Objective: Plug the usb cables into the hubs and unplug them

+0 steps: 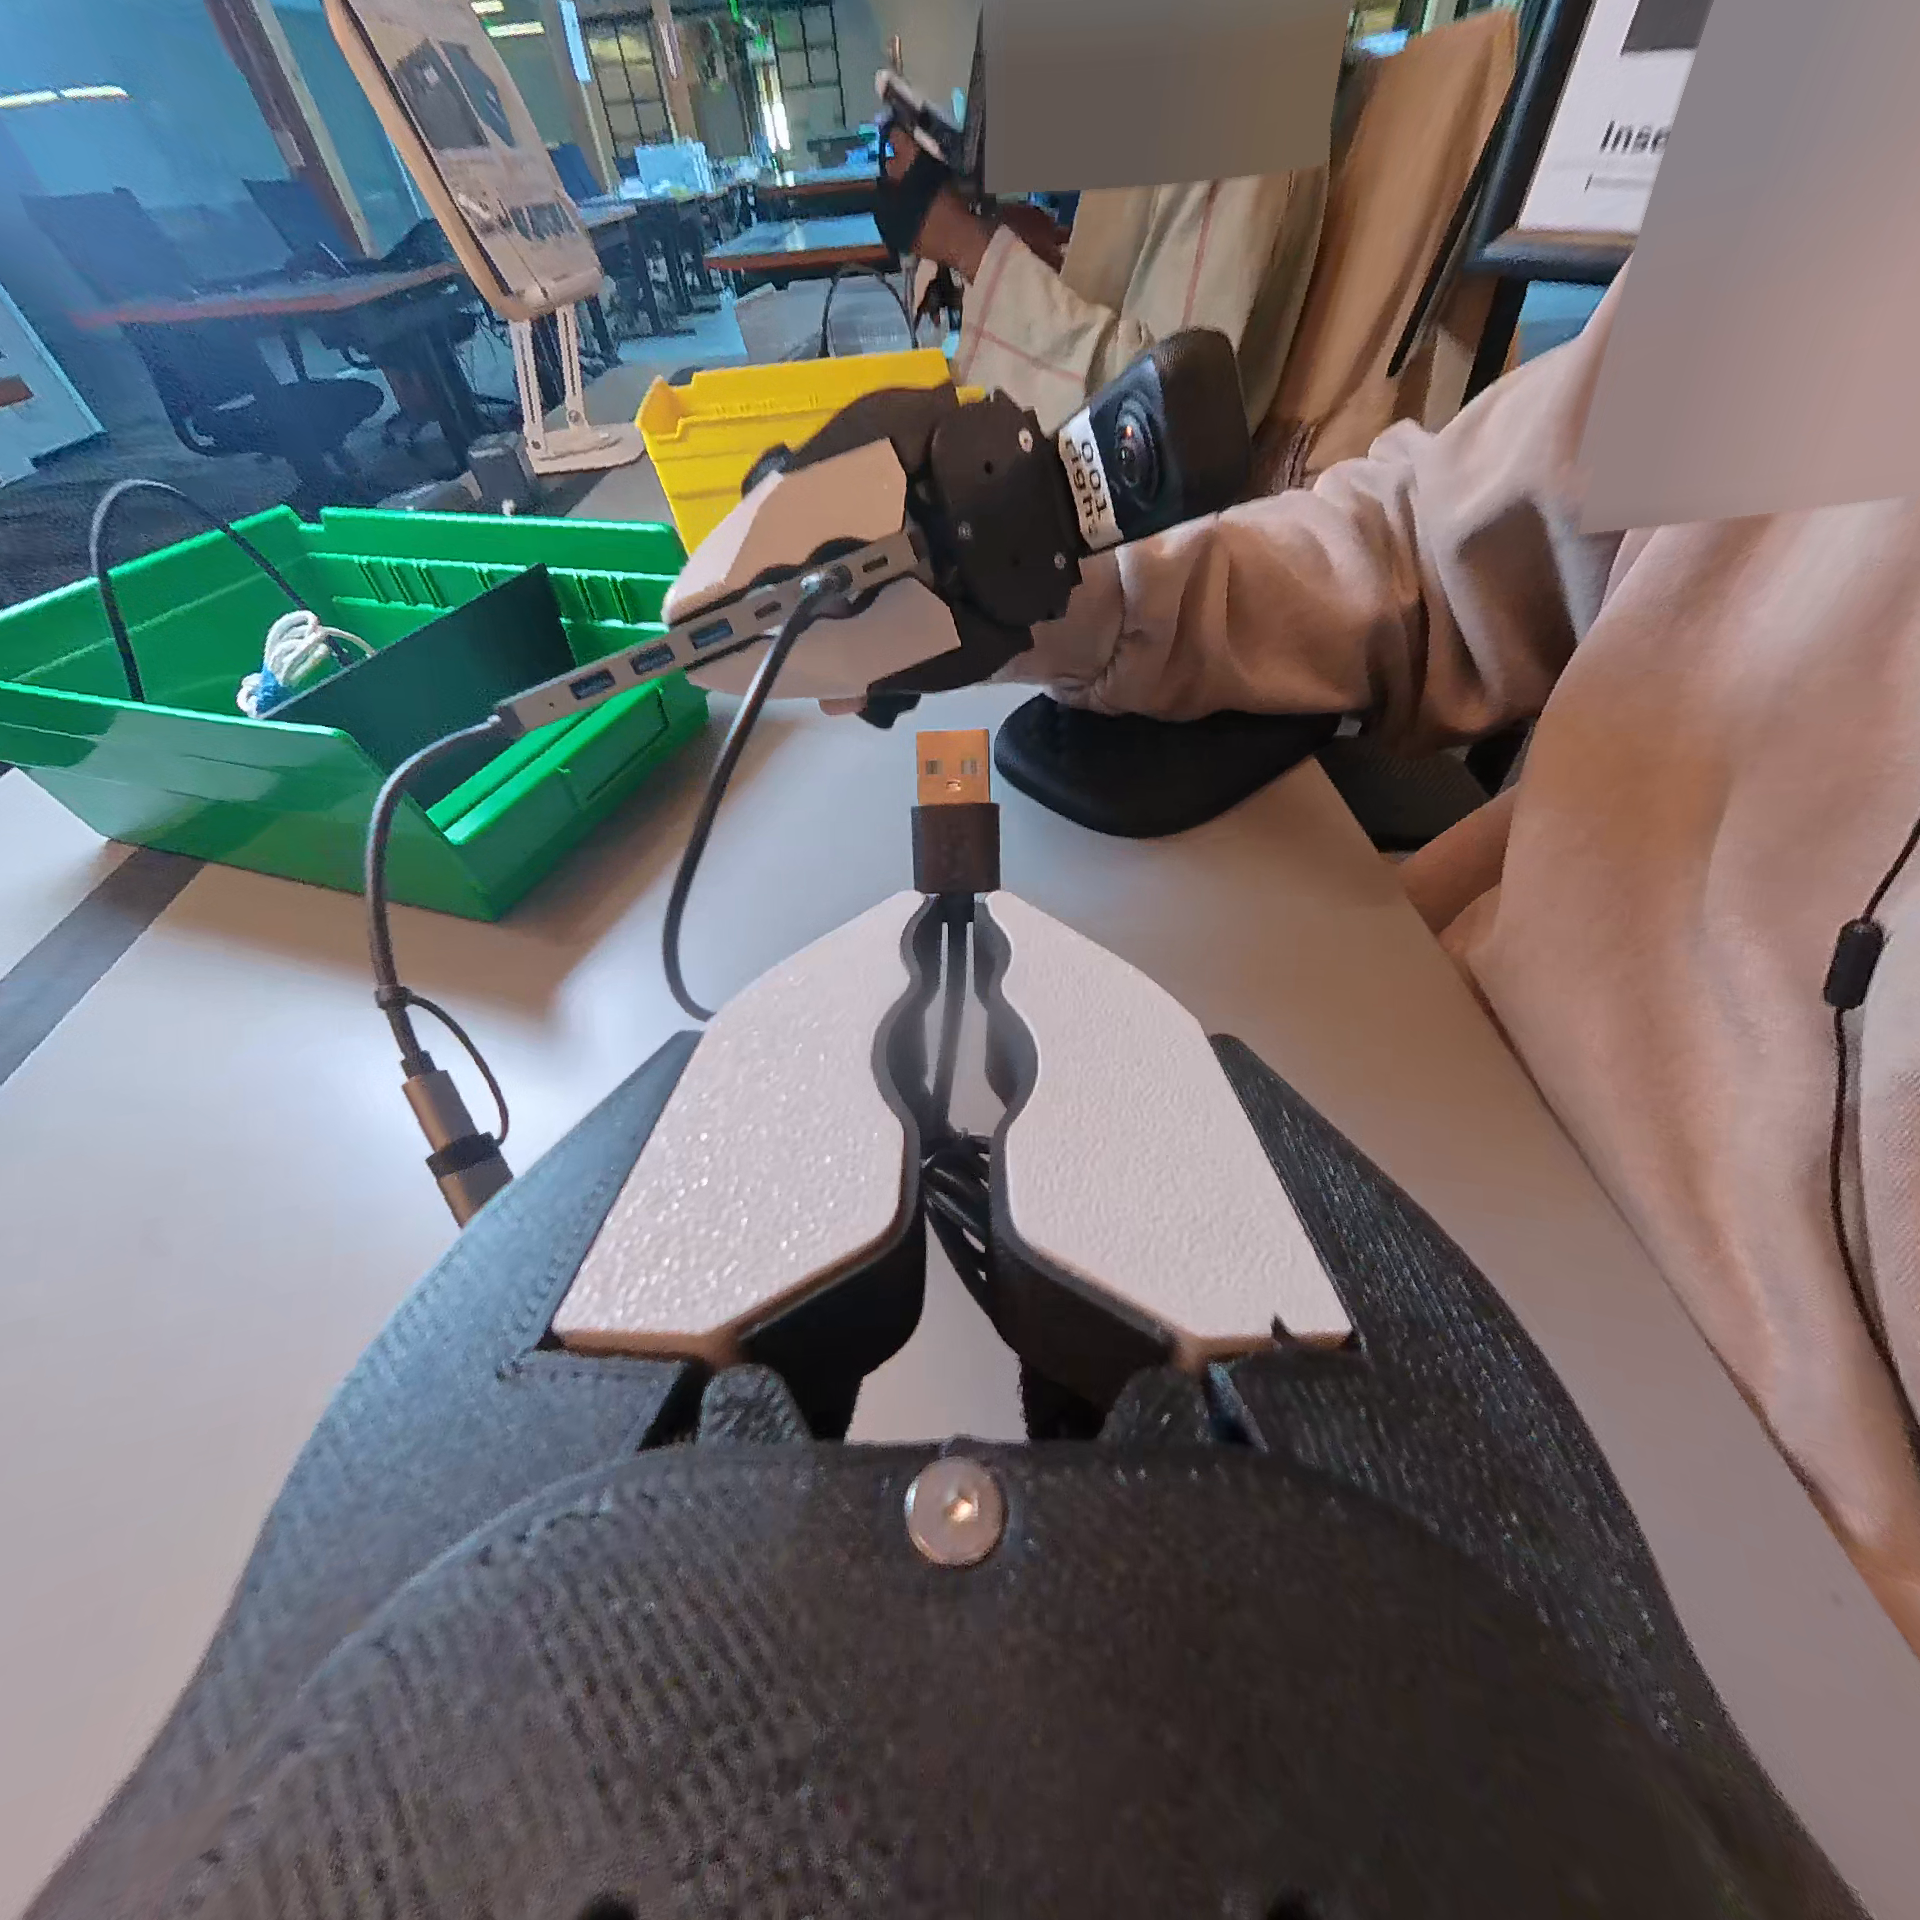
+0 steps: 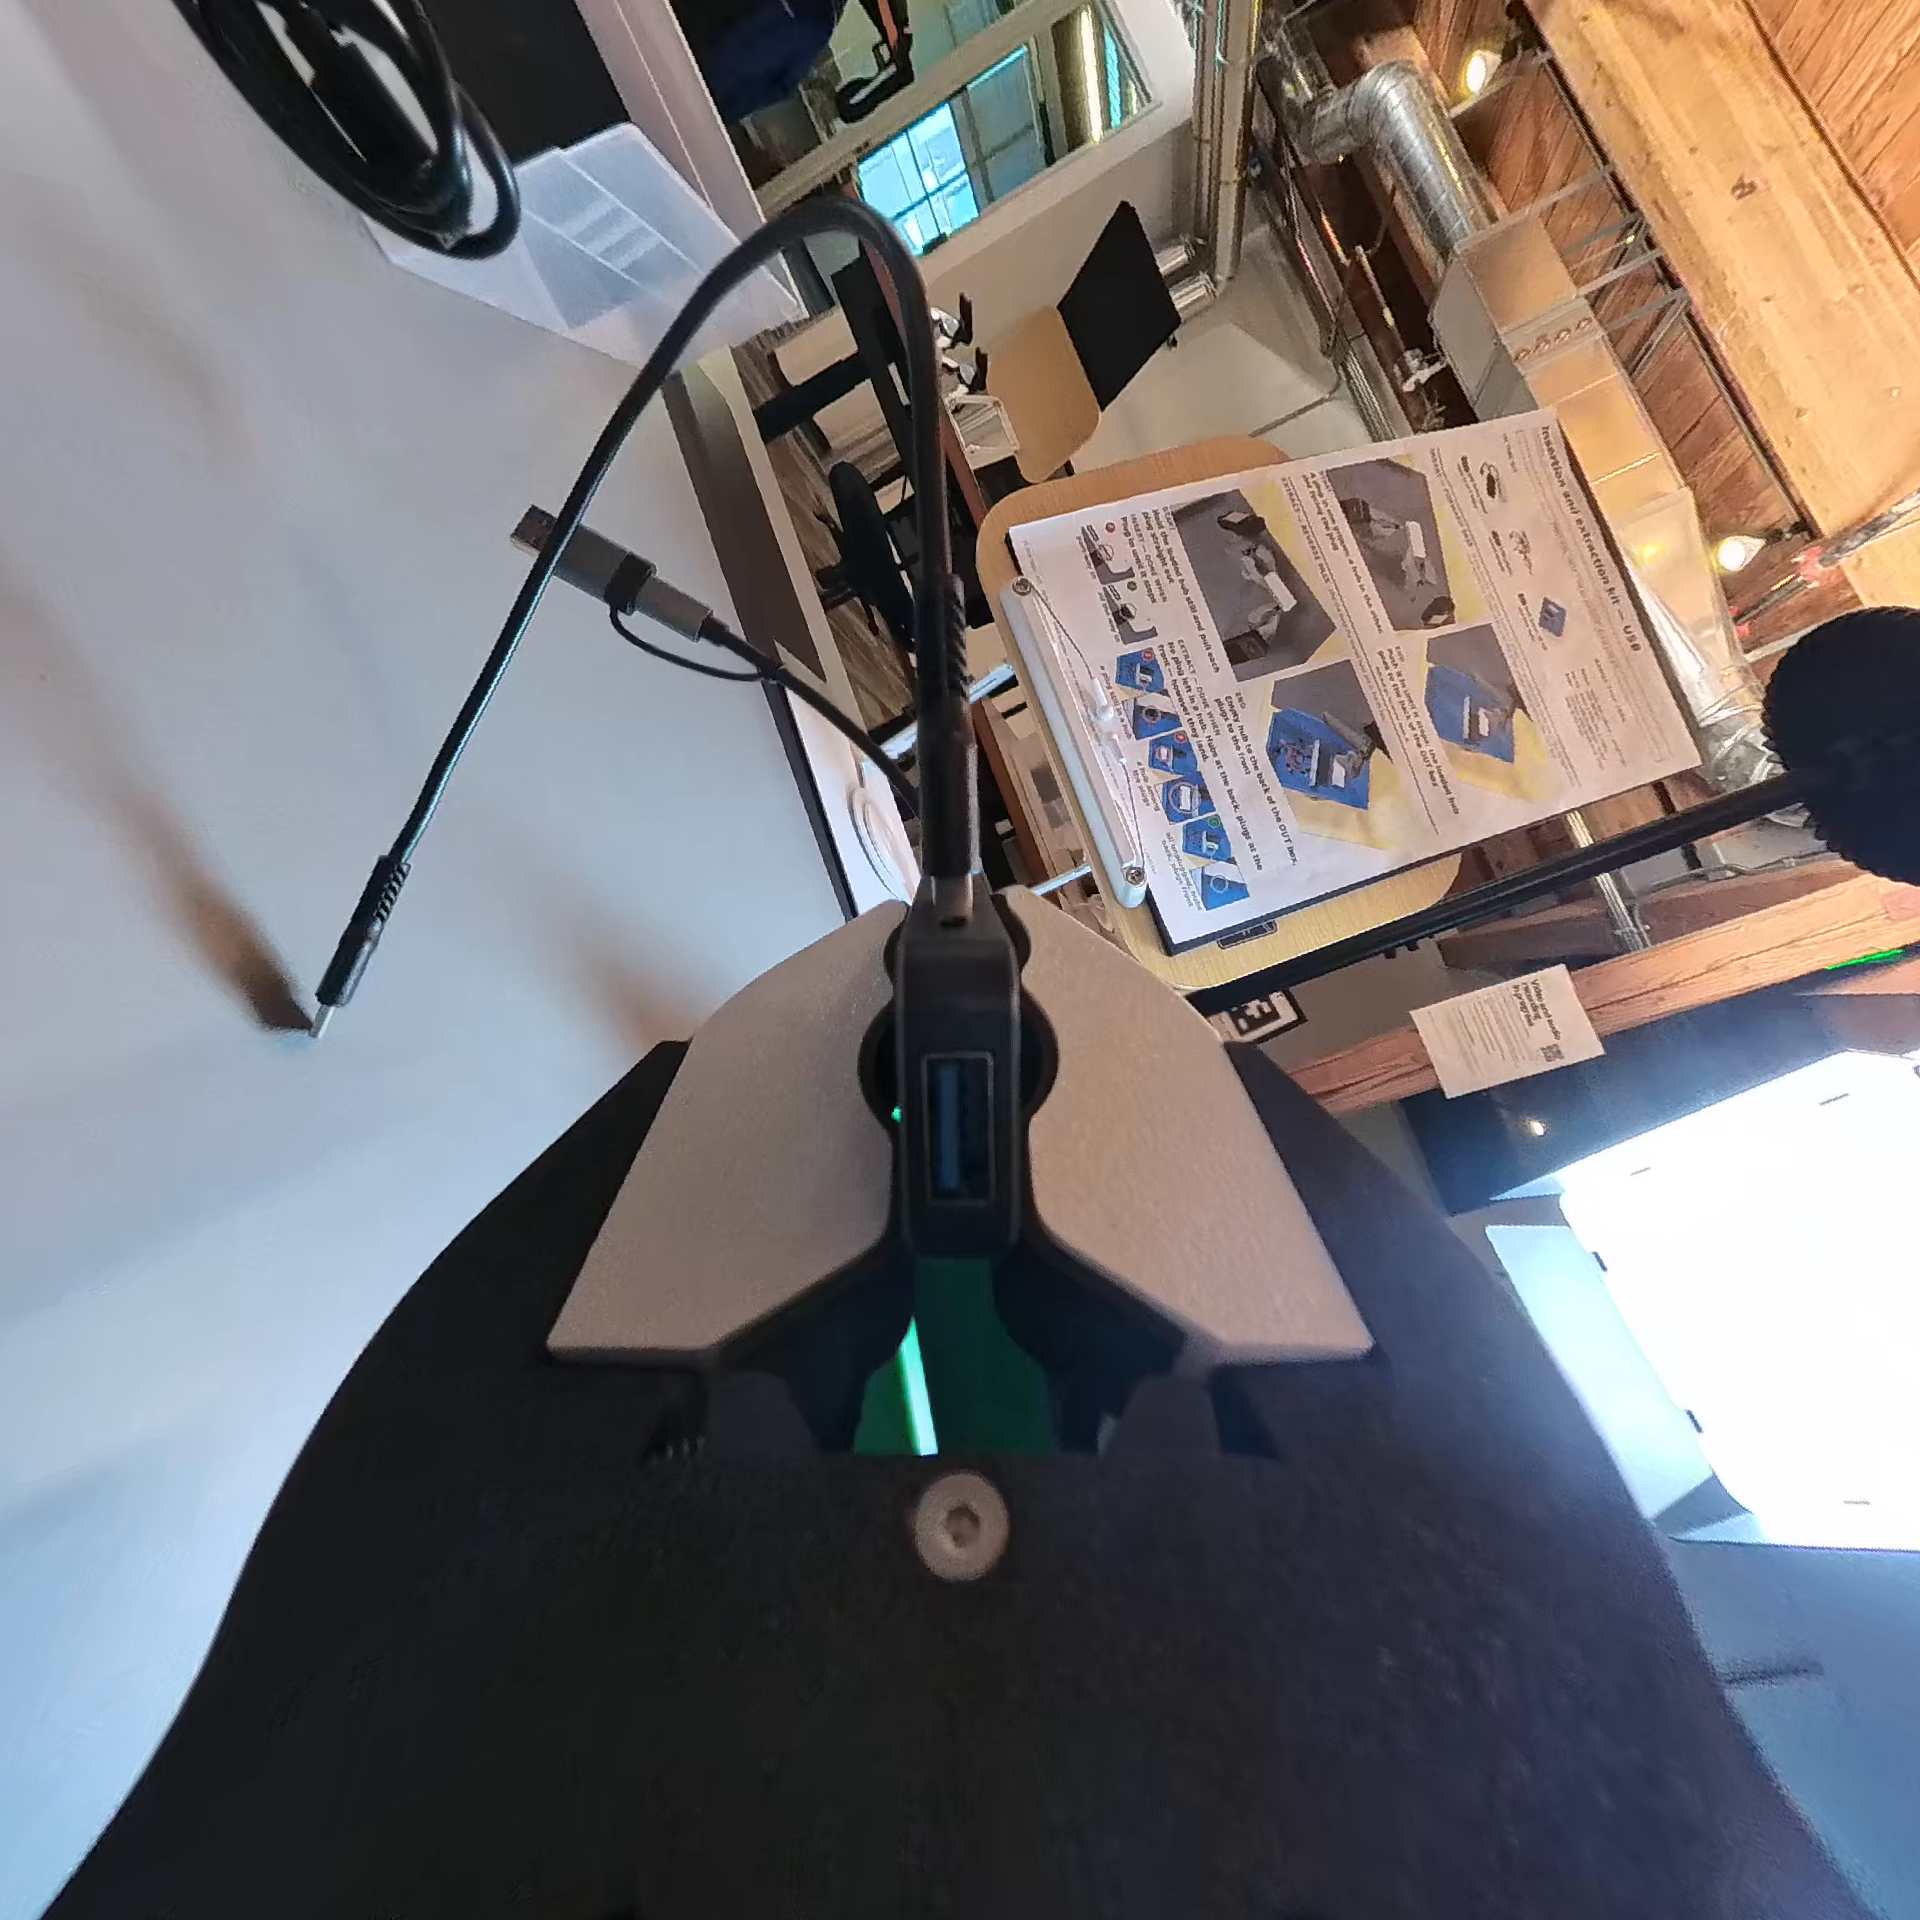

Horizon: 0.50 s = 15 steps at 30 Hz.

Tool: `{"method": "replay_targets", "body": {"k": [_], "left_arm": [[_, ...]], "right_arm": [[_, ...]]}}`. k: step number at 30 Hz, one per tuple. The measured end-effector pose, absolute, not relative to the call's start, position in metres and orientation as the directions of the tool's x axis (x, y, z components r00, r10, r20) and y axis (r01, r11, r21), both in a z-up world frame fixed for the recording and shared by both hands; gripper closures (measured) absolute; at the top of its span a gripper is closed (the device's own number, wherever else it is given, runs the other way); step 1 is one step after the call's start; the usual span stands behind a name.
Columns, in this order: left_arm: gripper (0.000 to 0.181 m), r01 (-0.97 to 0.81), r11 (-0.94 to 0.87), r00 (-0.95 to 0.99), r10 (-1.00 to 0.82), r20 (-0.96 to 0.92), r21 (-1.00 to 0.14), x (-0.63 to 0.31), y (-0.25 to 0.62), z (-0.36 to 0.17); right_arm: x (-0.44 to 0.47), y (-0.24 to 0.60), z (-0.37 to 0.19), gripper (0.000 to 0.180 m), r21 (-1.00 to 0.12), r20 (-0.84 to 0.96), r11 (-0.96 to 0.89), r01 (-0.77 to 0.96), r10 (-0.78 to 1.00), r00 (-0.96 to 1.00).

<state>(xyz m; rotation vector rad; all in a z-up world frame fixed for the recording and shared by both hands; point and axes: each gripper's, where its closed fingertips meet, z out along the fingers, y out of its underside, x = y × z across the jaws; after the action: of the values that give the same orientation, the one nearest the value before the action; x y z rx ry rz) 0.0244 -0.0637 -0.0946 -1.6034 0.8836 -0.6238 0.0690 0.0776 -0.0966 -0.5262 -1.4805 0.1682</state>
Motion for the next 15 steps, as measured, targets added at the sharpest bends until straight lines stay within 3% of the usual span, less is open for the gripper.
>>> {"method": "replay_targets", "body": {"k": [12,15], "left_arm": [[0.174,0.08,-0.046,0.664,-0.743,0.087,-0.996,0.01,-0.046,-0.071],[0.174,0.016,-0.069,0.77,-0.635,0.056,-0.997,0.005,-0.026,-0.094]], "right_arm": [[0.069,0.079,-0.097,0.167,-0.464,0.886,0.862,0.202,0.452,0.106],[0.071,0.085,-0.096,0.167,-0.477,0.879,0.852,0.215,0.462,0.12]]}}
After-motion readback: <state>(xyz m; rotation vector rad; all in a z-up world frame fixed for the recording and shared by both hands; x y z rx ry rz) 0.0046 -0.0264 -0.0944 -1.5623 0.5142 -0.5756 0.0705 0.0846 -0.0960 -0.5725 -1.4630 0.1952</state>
